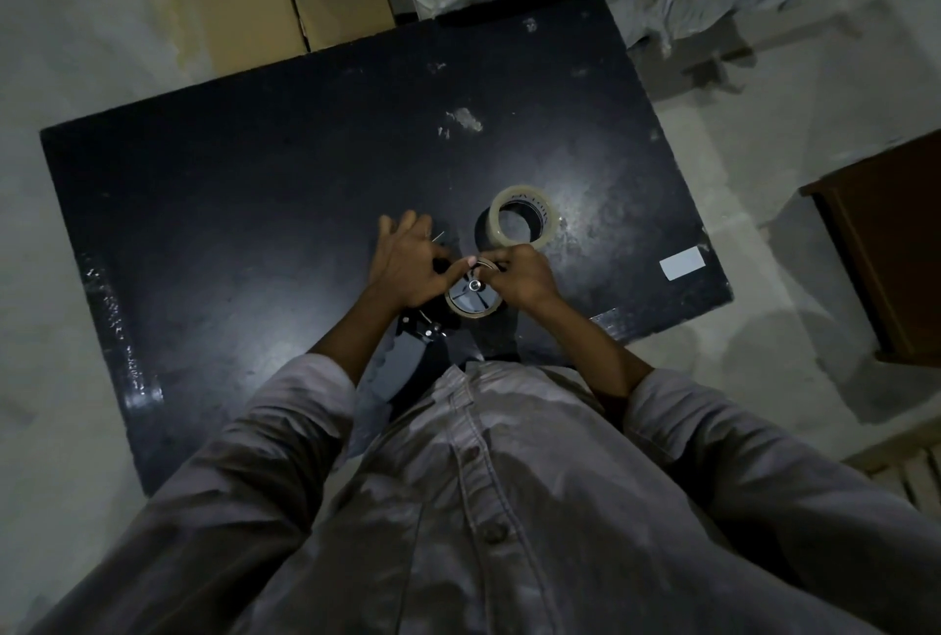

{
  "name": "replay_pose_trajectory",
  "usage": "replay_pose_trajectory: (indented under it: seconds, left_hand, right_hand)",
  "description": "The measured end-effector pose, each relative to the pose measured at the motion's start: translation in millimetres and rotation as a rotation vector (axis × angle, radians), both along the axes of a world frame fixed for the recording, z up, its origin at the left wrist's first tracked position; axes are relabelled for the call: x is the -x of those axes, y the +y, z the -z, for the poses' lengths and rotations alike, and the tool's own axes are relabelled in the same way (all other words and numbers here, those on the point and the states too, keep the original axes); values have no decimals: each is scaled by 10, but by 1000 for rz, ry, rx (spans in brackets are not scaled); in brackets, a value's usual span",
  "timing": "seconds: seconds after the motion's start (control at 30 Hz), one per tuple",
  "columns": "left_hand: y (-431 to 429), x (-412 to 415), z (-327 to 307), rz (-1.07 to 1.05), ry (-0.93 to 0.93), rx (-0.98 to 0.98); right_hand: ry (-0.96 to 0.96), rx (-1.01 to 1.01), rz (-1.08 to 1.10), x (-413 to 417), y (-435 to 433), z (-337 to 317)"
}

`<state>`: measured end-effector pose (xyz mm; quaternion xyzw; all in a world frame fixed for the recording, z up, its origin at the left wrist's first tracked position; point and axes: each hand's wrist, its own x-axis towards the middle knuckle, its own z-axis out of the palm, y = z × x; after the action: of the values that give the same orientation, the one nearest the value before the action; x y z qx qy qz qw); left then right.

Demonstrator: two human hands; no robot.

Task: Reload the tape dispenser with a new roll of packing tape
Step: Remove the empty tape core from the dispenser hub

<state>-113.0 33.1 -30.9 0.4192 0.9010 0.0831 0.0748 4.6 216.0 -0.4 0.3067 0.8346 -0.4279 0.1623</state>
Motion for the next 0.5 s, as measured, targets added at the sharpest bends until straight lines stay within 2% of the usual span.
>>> replay_pose_trajectory:
  seconds: [0.13,0.33,0.5]
  left_hand:
    - [-31,-30,1,-3,-14,24]
    - [-3,32,-147,-8,-195,128]
    - [37,29,-195,-56,-255,175]
  right_hand:
    - [-23,2,13,55,-12,9]
    - [-88,2,8,141,30,38]
    - [-132,-52,58,112,49,117]
